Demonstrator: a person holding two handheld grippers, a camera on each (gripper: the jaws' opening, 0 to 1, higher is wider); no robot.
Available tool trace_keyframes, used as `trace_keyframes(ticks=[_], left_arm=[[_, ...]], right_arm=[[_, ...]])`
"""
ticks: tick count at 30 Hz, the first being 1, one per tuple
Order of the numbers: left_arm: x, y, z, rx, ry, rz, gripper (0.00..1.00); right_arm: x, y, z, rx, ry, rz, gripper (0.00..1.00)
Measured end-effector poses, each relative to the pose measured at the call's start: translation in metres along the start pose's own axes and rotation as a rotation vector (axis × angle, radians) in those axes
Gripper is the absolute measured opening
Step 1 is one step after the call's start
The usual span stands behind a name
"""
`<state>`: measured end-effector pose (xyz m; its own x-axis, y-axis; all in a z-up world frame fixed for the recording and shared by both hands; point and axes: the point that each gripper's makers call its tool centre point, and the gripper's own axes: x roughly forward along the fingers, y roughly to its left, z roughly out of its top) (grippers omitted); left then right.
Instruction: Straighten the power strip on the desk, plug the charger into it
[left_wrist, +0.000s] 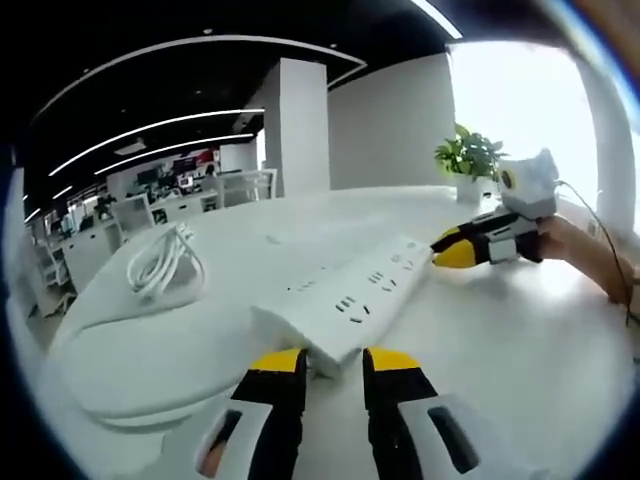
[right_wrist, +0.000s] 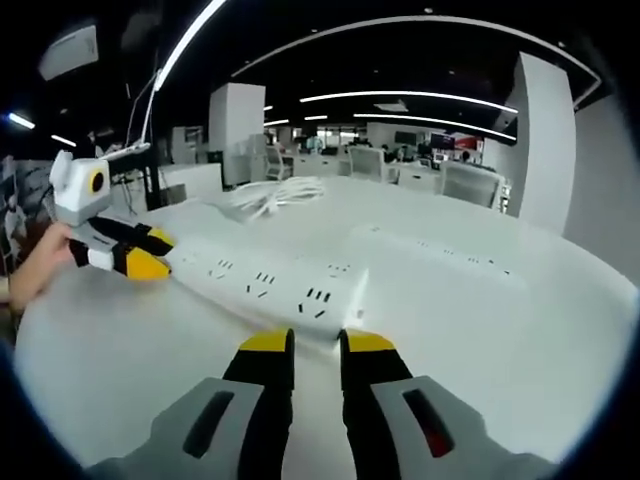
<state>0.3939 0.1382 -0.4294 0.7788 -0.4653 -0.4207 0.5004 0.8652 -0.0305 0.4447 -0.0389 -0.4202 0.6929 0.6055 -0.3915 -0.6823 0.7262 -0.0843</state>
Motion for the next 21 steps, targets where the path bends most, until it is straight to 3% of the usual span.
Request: trace_keyframes(ticks=[8,21], left_arm=[[0.0,0.001,0.002,0.001,0.009,-0.012,0.23],[-0.001,-0.009,0.0,-0.001,0.018,-0.038,0.23]], right_arm=[[-0.009,0.002,-0.003,0.023,-0.025,-0.023,0.18],[-0.018,0.005,-0.006,-0.018,-0.022,-0.018,0.18]])
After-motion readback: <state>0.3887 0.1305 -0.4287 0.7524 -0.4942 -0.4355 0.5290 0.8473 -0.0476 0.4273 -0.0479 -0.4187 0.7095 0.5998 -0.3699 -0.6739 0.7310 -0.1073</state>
